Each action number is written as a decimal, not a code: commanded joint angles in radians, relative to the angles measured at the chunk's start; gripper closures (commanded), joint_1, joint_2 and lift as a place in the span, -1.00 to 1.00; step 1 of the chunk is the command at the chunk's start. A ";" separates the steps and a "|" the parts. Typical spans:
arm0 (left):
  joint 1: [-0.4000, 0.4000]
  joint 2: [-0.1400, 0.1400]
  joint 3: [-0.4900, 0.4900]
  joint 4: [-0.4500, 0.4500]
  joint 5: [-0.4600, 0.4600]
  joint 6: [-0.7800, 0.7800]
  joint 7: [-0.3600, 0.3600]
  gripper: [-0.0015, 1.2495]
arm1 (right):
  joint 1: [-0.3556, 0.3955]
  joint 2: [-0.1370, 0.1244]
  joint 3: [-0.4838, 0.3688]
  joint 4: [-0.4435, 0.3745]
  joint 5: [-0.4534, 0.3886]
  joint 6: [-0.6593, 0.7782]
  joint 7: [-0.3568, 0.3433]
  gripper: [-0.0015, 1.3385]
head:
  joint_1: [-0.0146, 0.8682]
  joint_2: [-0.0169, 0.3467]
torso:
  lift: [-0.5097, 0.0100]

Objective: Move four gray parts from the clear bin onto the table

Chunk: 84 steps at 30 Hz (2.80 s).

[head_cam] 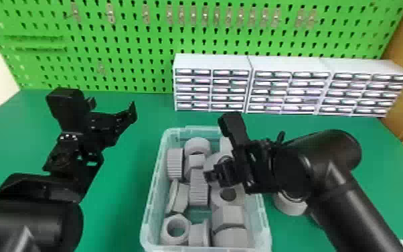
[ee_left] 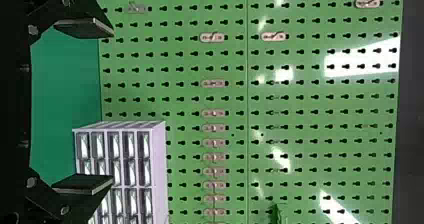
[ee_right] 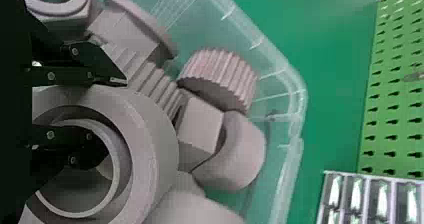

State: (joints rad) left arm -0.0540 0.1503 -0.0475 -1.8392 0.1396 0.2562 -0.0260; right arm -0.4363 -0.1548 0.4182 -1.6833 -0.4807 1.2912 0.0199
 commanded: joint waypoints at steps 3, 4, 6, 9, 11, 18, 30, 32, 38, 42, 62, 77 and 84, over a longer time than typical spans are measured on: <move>0.000 0.000 0.002 0.000 0.000 0.000 0.000 -0.62 | -0.030 0.003 -0.027 -0.030 -0.001 -0.015 0.000 0.58 | 0.57 -0.72 | 0.77; 0.002 0.000 0.003 0.000 0.000 0.000 0.000 -0.62 | -0.032 0.003 -0.038 -0.038 0.002 -0.015 0.000 0.58 | 0.57 -0.72 | 0.77; 0.002 0.000 0.003 0.000 0.000 0.000 0.000 -0.62 | -0.038 0.001 -0.056 -0.049 0.011 -0.015 0.000 0.58 | 0.57 -0.72 | 0.77; 0.003 0.000 0.005 0.000 -0.002 0.000 0.000 -0.62 | -0.042 -0.002 -0.091 -0.064 0.025 -0.015 0.000 0.58 | 0.57 -0.72 | 0.77; 0.005 0.000 0.006 0.000 -0.002 0.000 0.000 -0.62 | -0.044 -0.006 -0.121 -0.073 0.031 -0.013 0.000 0.58 | 0.57 -0.72 | 0.77; 0.005 0.000 0.009 0.000 -0.002 0.000 -0.003 -0.62 | -0.044 -0.023 -0.211 -0.104 0.096 -0.006 0.000 0.58 | 0.57 -0.72 | 0.77; 0.008 0.000 0.015 0.000 -0.003 0.000 -0.006 -0.62 | -0.004 -0.054 -0.343 -0.104 0.166 0.023 0.000 0.58 | 0.57 -0.72 | 0.77; 0.008 0.000 0.015 0.000 -0.003 0.000 -0.006 -0.62 | 0.008 -0.055 -0.366 -0.104 0.175 0.030 0.000 0.58 | 0.57 -0.72 | 0.77; 0.008 0.000 0.015 0.005 -0.003 0.000 -0.006 -0.62 | 0.053 -0.071 -0.432 -0.092 0.177 0.037 0.000 0.58 | 0.57 -0.72 | 0.77; 0.011 0.000 0.015 0.006 -0.003 0.000 -0.008 -0.62 | 0.080 -0.077 -0.478 -0.082 0.178 0.037 0.000 0.58 | 0.57 -0.72 | 0.77; 0.011 0.000 0.014 0.006 0.002 0.000 -0.012 -0.62 | 0.136 -0.111 -0.564 0.057 0.188 -0.059 0.000 0.58 | 0.57 -0.72 | 0.77; 0.010 0.000 0.009 0.009 0.003 0.000 -0.014 -0.62 | 0.148 -0.118 -0.542 0.168 0.200 -0.165 0.025 0.58 | 0.57 -0.72 | 0.77; 0.010 -0.002 0.008 0.011 0.003 0.000 -0.014 -0.62 | 0.139 -0.115 -0.527 0.182 0.221 -0.176 0.032 0.57 | 0.57 -0.72 | 0.77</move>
State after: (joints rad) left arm -0.0440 0.1489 -0.0384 -1.8287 0.1427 0.2562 -0.0398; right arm -0.2920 -0.2723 -0.1160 -1.5096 -0.2703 1.1210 0.0489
